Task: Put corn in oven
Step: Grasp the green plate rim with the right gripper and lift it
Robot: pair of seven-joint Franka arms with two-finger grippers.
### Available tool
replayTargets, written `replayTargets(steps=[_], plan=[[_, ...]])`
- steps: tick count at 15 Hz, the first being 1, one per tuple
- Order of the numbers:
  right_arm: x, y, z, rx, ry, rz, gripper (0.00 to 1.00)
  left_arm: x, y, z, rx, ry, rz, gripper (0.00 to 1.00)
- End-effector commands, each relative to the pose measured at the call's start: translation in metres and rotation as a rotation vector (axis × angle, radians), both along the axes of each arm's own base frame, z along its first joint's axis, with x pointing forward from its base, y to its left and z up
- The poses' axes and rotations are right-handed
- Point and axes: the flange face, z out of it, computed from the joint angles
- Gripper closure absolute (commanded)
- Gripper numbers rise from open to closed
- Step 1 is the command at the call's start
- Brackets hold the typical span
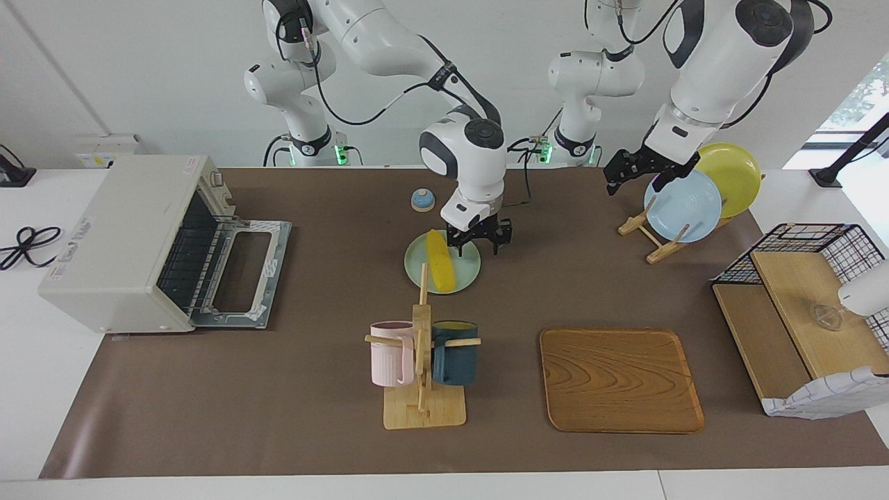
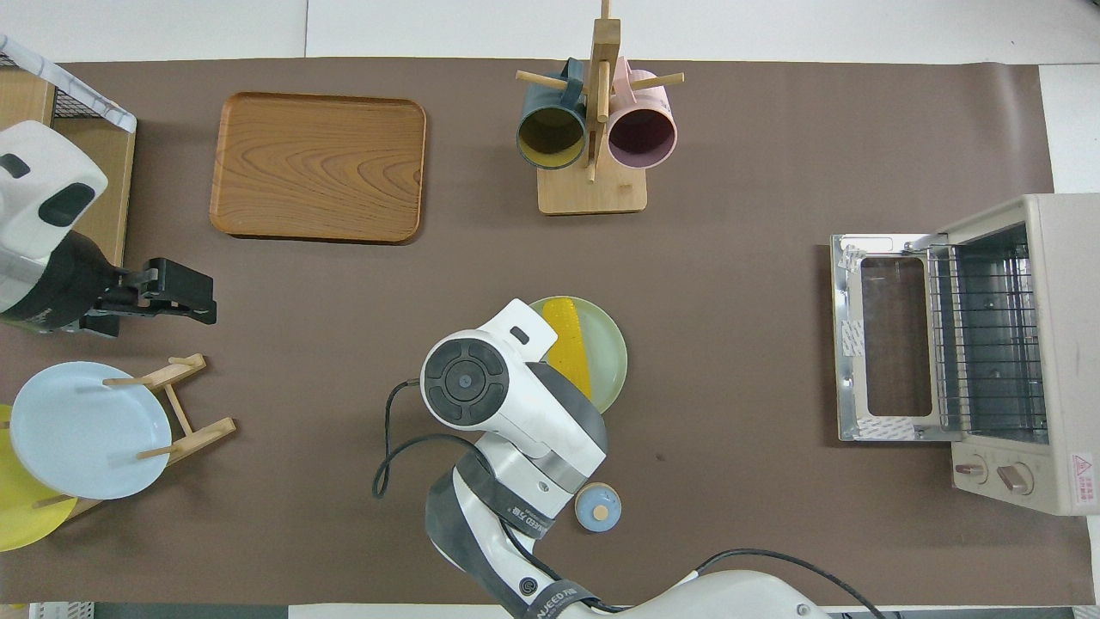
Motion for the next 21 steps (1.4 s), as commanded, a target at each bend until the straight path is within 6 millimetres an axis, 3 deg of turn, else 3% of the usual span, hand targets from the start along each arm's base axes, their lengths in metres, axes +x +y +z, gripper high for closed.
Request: replayTargets(steps=[1,6,8,9,12,14,17,21], plan=[[-0.006,-0.01,-0.004,-0.005,-0.015,-0.001,0.55,0.007,-0.003,0.009,0.012,0.027,-0.02,0.0],[-0.009,-0.023,-0.02,-0.012,-0.051,0.033,0.55,0.009,-0.013,-0.003,0.012,0.033,-0.045,0.0],[-0.011,-0.023,-0.02,-0.017,-0.047,0.034,0.78,0.015,-0.021,-0.011,0.01,0.02,-0.057,0.0],[-0.012,-0.022,-0.02,-0.018,-0.046,0.037,0.99,0.018,-0.024,-0.012,0.01,0.01,-0.059,0.0],[-0.005,-0.023,-0.01,-0.073,-0.061,0.07,1.0,0.029,-0.012,-0.019,0.02,0.018,-0.038,0.0],[0.012,-0.028,0.015,-0.184,-0.074,0.103,1.0,0.031,-0.005,-0.016,0.019,0.012,-0.027,0.0],[0.045,-0.075,0.043,-0.26,-0.035,0.077,1.0,0.027,-0.005,-0.013,0.016,0.011,-0.027,0.0],[0.076,-0.175,0.072,-0.333,0.081,0.035,1.0,0.03,-0.007,-0.005,0.001,-0.039,-0.022,0.0]])
